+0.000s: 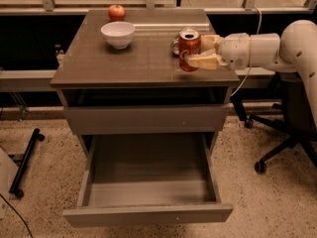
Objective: Pick coke can from middle drawer and place on counter
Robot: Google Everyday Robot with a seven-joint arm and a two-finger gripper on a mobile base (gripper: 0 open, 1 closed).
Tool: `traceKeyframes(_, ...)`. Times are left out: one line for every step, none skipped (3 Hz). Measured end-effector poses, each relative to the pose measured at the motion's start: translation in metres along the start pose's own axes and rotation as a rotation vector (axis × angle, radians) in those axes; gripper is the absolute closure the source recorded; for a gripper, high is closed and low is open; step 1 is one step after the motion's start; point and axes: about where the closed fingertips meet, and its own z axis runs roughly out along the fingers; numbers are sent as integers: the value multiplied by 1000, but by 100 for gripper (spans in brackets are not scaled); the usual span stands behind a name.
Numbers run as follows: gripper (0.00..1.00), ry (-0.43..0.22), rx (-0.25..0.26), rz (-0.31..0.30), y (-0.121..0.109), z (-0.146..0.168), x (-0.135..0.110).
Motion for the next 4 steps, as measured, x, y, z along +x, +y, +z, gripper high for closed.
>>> traceKeyframes(100,-26,24,6,-5,16,1)
traceKeyframes(100,-35,58,33,-9,29,11)
traceKeyframes(100,-39,96,68,-15,42,23)
traceKeyframes(74,-37,137,105,-22,49,35)
